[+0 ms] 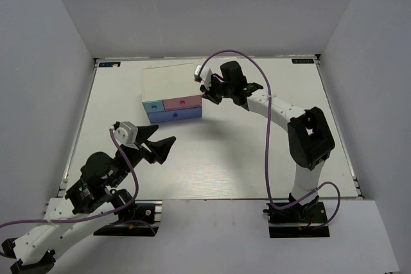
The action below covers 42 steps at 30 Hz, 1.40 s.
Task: Sort the stationery into containers
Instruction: Close the drawer, then move the container
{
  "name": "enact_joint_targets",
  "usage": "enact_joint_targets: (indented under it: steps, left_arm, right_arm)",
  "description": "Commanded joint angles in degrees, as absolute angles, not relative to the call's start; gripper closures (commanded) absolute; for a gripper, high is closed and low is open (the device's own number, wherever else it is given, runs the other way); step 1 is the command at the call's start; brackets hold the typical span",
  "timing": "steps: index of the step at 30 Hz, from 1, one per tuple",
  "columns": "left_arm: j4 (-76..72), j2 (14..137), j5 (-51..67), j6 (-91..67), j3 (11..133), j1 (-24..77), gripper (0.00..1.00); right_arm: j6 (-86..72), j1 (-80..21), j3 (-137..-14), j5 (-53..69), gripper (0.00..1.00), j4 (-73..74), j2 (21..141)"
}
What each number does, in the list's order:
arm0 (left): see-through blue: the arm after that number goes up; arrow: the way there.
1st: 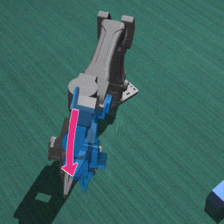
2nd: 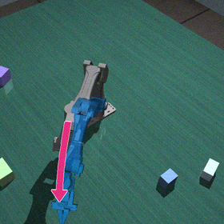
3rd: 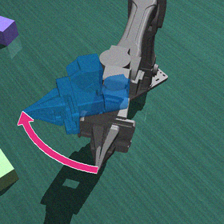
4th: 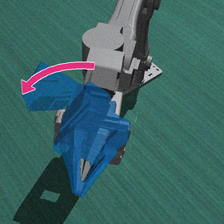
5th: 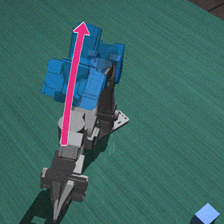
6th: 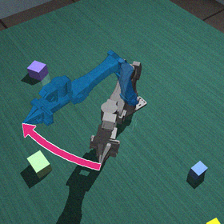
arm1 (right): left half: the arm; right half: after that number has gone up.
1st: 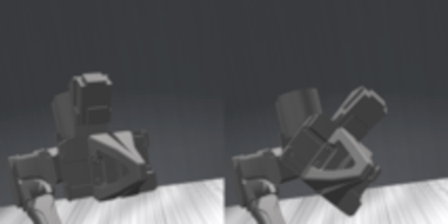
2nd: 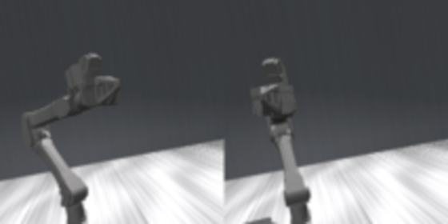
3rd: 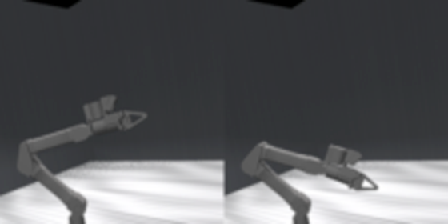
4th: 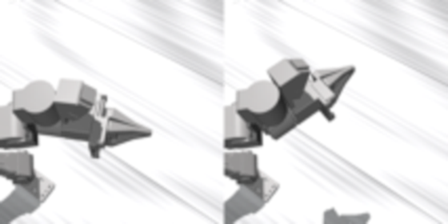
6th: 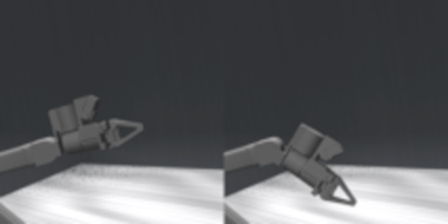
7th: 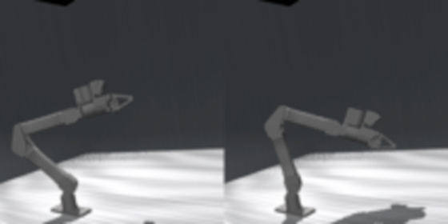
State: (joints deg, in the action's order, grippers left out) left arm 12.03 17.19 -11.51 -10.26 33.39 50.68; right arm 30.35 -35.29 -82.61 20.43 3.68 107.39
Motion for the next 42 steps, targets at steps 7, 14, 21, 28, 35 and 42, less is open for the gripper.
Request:
enact_joint_targets:
  steps: [7, 14, 21, 28, 35, 42]
  left_arm:
    - [12.5, 17.2, -12.0, -9.8, 35.1, 50.3, 0.17]
    - [12.5, 17.2, -12.6, -9.8, 35.1, 50.3, 0.17]
    - [12.5, 17.2, -12.6, -9.8, 35.1, 50.3, 0.17]
    - [12.5, 17.8, -12.6, -9.8, 35.1, 50.3, 0.12]
    - [12.5, 22.5, -12.6, -9.2, 35.7, 50.3, 0.01]
    - [14.1, 30.9, -8.9, -9.2, 37.5, 50.3, 0.01]
  right_arm:
    - [28.7, -36.6, -85.9, 24.2, 0.82, 5.2, 106.5]
    - [28.7, -38.1, -89.1, 24.3, 0.82, 7.6, 108.3]
    - [29.4, -38.2, -84.7, 23.4, 0.82, 6.5, 104.3]
    - [28.6, -38.0, -74.9, 21.1, 0.61, 7.3, 94.9]
    - [25.8, -38.0, -66.5, 20.2, 0.13, 11.1, 82.4]
    - [18.7, -37.8, -56.8, 16.1, 0.1, 9.5, 63.7]
